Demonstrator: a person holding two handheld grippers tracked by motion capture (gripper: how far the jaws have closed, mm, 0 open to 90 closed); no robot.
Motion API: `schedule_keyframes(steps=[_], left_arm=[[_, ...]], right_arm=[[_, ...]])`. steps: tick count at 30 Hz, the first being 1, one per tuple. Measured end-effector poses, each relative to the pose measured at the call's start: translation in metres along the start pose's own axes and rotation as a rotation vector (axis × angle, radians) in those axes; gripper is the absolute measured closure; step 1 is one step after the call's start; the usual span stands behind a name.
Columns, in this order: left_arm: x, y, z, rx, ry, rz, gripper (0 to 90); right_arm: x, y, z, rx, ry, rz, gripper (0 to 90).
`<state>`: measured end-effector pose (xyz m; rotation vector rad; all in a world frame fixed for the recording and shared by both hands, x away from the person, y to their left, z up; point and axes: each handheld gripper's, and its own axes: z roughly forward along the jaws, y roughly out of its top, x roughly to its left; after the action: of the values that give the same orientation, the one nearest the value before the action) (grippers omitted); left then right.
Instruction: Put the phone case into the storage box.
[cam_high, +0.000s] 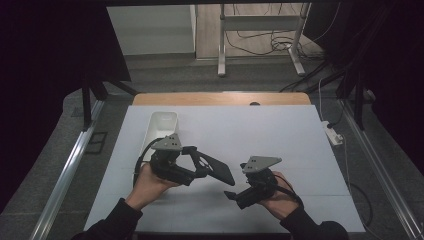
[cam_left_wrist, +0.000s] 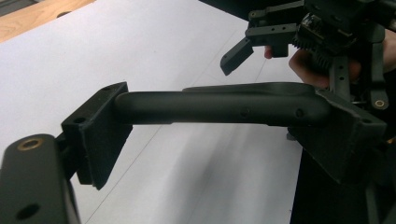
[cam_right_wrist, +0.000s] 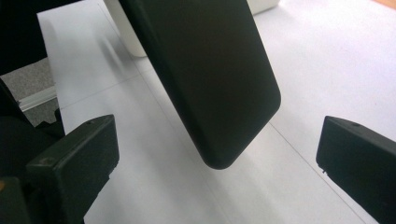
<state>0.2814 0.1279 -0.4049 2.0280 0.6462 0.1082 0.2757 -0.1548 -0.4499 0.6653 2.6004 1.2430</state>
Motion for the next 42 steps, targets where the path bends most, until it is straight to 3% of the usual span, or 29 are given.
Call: schedule_keyframes(steps=[8, 24, 29, 42], left_arm=[[-0.005, 0.004, 0.004, 0.005, 0.006, -0.018, 14.9], [-0.011, 0.010, 0.010, 0.003, -0.003, -0.042, 14.9], [-0.013, 0.012, 0.011, 0.005, -0.003, -0.044, 14.8], [-0.018, 0.015, 0.013, 0.003, -0.015, -0.063, 14.7]], right_arm=[[0.005, 0.002, 0.006, 0.039, -0.079, -0.014, 0.0], [0.009, 0.008, 0.013, 0.055, -0.114, 0.006, 0.5], [0.008, 0.010, 0.015, 0.062, -0.133, 0.010, 5.5], [0.010, 0.010, 0.018, 0.083, -0.208, -0.049, 23.5]])
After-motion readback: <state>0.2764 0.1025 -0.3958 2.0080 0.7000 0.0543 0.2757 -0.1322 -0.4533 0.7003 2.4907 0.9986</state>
